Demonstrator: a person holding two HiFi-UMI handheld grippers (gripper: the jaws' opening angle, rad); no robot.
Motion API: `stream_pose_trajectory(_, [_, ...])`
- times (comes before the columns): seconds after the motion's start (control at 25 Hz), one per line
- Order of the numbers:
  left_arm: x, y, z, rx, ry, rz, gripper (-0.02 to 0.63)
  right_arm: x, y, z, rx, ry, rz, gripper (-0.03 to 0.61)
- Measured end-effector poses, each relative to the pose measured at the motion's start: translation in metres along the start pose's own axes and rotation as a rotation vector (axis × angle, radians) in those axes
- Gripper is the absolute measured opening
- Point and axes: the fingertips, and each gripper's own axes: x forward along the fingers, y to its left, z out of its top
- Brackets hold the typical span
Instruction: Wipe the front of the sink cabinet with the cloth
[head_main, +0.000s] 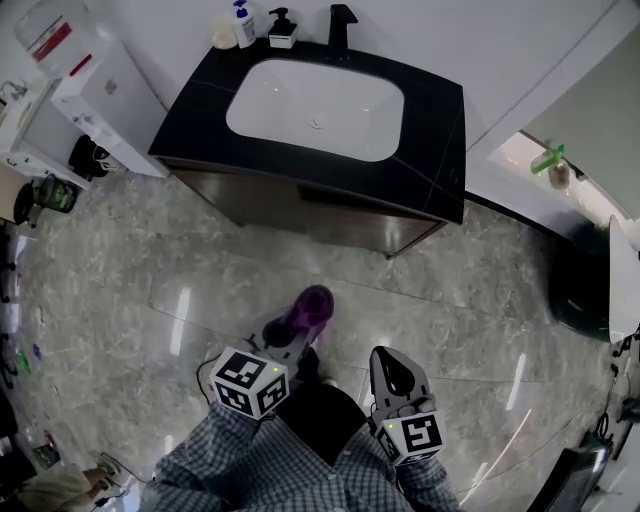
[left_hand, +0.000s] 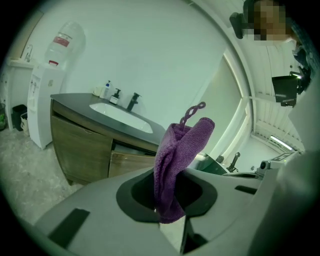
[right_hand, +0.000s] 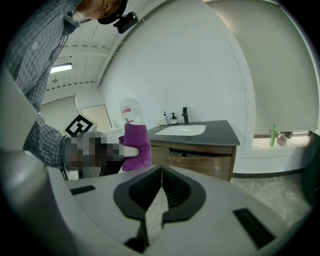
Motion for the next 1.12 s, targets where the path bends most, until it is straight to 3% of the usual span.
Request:
stream_pose_trajectory(0.32, [0.071, 0.055, -0.012, 0.080, 0.073, -0.043, 0.069, 0.048, -0.015, -0.036, 0.020, 0.077, -0.019, 0.018])
stream_pose_trajectory(0.56, [0.143, 0.048, -0.033, 0.064, 0.097, -0.127, 0.069, 0.059, -0.039, -0.073, 0.060, 0.140, -0.032, 0.018])
stream_pose_trajectory(0.84, [0.237, 0.018, -0.057, 0.068, 0.084, -0.212, 0.069, 0.072, -0.085, -0.099, 0.119, 0.079, -0.072, 0.018])
stream_pose_trajectory(1.12, [0.325, -0.017, -0.076, 0.159, 0.094, -0.303, 0.069, 0.072, -0.131, -0.126, 0.169, 0.084, -0.111, 0.018])
